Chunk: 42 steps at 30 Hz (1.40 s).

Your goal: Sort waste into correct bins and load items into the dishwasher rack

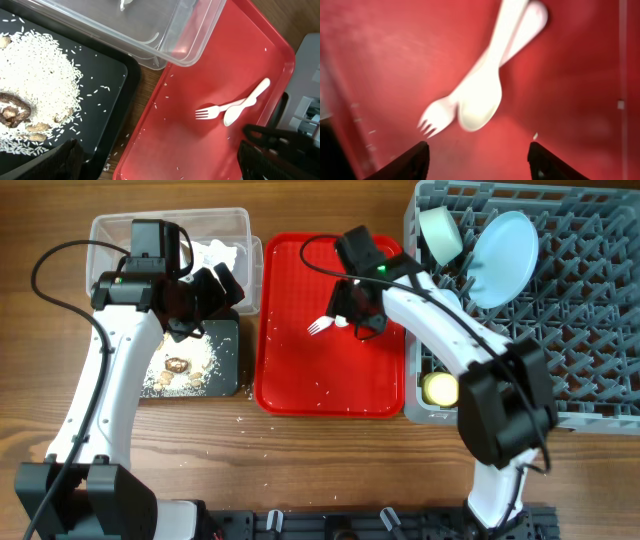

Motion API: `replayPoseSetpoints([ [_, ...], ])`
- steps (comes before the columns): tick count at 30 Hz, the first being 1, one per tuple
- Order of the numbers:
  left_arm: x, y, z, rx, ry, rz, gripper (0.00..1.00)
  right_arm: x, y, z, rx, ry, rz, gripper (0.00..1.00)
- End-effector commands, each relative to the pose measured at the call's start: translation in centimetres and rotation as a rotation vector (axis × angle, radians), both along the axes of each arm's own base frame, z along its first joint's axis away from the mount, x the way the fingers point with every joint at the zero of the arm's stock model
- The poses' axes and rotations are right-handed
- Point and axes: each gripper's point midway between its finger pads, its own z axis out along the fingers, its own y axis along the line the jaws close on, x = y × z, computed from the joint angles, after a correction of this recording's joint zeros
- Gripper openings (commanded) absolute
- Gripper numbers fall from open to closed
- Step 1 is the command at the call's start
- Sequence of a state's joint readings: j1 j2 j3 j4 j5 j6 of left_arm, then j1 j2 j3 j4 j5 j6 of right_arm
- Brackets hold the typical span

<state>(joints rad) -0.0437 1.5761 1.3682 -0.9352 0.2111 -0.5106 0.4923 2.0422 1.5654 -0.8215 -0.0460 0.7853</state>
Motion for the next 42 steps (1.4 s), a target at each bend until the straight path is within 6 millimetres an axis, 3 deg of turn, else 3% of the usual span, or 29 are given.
replayPoseSetpoints([
  [1, 0.2, 0.0, 1.3, -0.006, -0.040, -0.006, 1.00, -0.5, 0.0, -3.5, -0.020, 0.073, -0.023, 0.63],
  [4, 0.2, 0.0, 1.3, -0.006, -0.040, -0.006, 1.00, -0.3, 0.2, -6.1, -0.028, 0.098, -0.025, 0.62],
  [7, 0.2, 0.0, 1.4, -0.006, -0.040, -0.006, 1.00, -0.1, 0.5, -7.3, -0.019, 0.103, -0.022, 0.57],
  [9, 0.2, 0.0, 1.3, -0.006, -0.040, -0.006, 1.00, 0.0, 0.5, -7.3, -0.017, 0.099, -0.022, 0.50],
  [14, 0.2, 0.0, 1.3, -0.006, -0.040, -0.006, 1.00, 0.1, 0.6, -7.3, -0.016, 0.097, -0.018, 0.21],
  [20, 0.2, 0.0, 1.3, -0.006, -0.040, -0.006, 1.00, -0.2, 0.6, -7.3, -0.011, 0.108, 0.007, 0.14],
  [26, 0.2, 0.0, 1.3, -0.006, -0.040, -0.006, 1.00, 0.0, 0.9, -6.9, -0.003, 0.094, 0.038, 0.15],
  [30, 0.2, 0.0, 1.3, -0.006, -0.040, -0.006, 1.00, 1.2, 1.9, -4.0, 0.028, 0.017, 0.137, 0.20],
  [31, 0.2, 0.0, 1.3, -0.006, -0.040, -0.006, 1.00, 2.2, 2.4, -1.9, 0.045, -0.043, 0.169, 0.24],
  [35, 0.2, 0.0, 1.3, -0.006, -0.040, -0.006, 1.00, 5.1, 4.0, 2.4, 0.101, -0.197, 0.193, 0.48],
  [42, 0.2, 0.0, 1.3, -0.006, -0.040, -0.006, 1.00, 9.5, 5.7, 3.8, 0.178, -0.372, 0.108, 0.62],
])
